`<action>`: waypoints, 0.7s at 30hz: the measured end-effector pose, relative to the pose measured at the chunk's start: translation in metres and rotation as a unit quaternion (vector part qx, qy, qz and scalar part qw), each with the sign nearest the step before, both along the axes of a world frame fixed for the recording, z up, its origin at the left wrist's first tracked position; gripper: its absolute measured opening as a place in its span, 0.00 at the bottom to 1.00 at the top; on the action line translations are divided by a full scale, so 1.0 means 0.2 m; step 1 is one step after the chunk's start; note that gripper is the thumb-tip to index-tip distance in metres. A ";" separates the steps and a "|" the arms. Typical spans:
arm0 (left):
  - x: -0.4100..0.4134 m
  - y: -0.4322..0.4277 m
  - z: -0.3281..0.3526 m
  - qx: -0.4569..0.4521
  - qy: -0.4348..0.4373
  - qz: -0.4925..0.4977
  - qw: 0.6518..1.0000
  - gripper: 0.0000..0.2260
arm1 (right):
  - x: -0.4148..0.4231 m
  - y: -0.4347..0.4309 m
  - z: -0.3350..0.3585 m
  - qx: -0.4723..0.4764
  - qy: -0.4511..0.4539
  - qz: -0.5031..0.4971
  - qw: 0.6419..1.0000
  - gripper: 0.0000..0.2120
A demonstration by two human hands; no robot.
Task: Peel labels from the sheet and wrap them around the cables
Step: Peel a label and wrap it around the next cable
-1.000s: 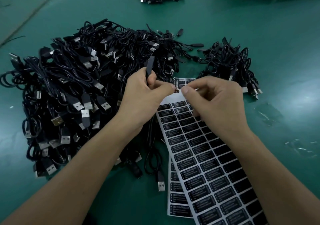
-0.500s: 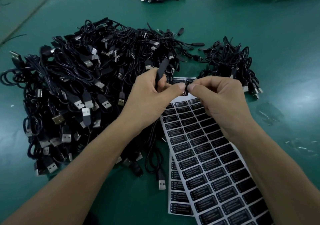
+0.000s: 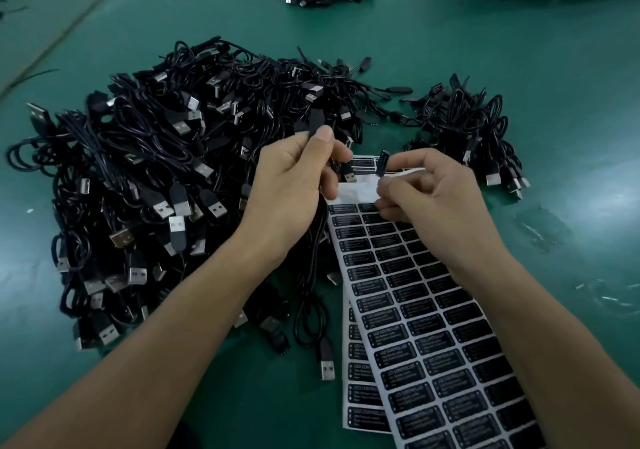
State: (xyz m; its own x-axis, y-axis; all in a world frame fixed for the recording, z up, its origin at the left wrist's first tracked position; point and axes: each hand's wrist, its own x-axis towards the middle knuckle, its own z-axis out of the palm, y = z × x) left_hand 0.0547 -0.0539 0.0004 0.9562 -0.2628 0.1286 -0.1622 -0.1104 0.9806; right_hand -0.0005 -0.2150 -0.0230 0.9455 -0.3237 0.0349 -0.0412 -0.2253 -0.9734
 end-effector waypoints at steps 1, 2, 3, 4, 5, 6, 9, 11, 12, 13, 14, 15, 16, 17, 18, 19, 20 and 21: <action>0.00 0.00 0.00 0.001 -0.004 -0.005 1.000 0.18 | 0.00 0.00 0.00 -0.011 -0.005 -0.008 1.000 0.08; 0.00 0.00 0.01 0.001 -0.005 -0.013 1.000 0.19 | 0.00 0.00 -0.01 -0.016 -0.013 -0.015 1.000 0.08; 0.00 0.00 0.01 0.004 -0.005 -0.022 1.000 0.20 | 0.00 0.00 -0.01 -0.022 -0.019 -0.022 0.999 0.09; 0.00 0.00 0.01 0.010 -0.001 -0.031 0.999 0.21 | 0.00 0.00 -0.02 -0.027 -0.025 -0.028 0.999 0.09; -0.01 0.00 0.02 0.015 0.006 -0.040 0.999 0.22 | 0.00 0.01 -0.02 -0.027 -0.031 -0.032 0.999 0.08; -0.01 0.00 0.02 0.019 0.017 -0.046 0.999 0.22 | 0.00 0.02 -0.02 -0.021 -0.039 -0.037 0.998 0.08; -0.01 0.01 0.03 0.019 0.060 -0.066 0.996 0.22 | 0.00 0.04 -0.02 0.002 -0.058 -0.063 0.996 0.04; -0.01 0.01 0.03 0.010 0.071 -0.081 0.994 0.20 | 0.00 0.04 -0.01 0.022 -0.065 -0.083 0.994 0.04; -0.01 0.01 0.03 0.007 0.069 -0.085 0.994 0.18 | 0.00 0.04 0.00 0.035 -0.071 -0.093 0.993 0.04; -0.01 0.01 0.03 0.006 0.062 -0.088 0.994 0.16 | 0.00 0.04 0.00 0.051 -0.079 -0.099 0.991 0.04; -0.01 0.01 0.02 0.009 0.053 -0.090 0.994 0.14 | 0.00 0.04 0.01 0.073 -0.086 -0.102 0.988 0.04; -0.01 0.01 0.02 0.013 0.046 -0.092 0.995 0.13 | 0.00 0.04 0.02 0.099 -0.093 -0.099 0.986 0.04; 0.00 0.01 0.02 0.017 0.040 -0.094 0.995 0.12 | -0.01 0.04 0.03 0.124 -0.098 -0.090 0.983 0.03; 0.00 0.01 0.01 0.019 0.038 -0.095 0.995 0.11 | -0.01 0.04 0.03 0.145 -0.102 -0.078 0.981 0.02; 0.00 0.02 0.01 0.020 0.037 -0.096 0.994 0.10 | -0.01 0.04 0.03 0.160 -0.104 -0.065 0.979 0.02; 0.00 0.02 0.00 0.021 0.035 -0.097 0.994 0.11 | -0.01 0.04 0.04 0.170 -0.103 -0.051 0.979 0.03; 0.00 0.02 0.00 0.022 0.033 -0.099 0.994 0.11 | -0.01 0.05 0.04 0.175 -0.101 -0.039 0.979 0.05; 0.00 0.01 0.00 0.026 0.031 -0.102 0.994 0.12 | -0.01 0.05 0.04 0.179 -0.097 -0.026 0.979 0.07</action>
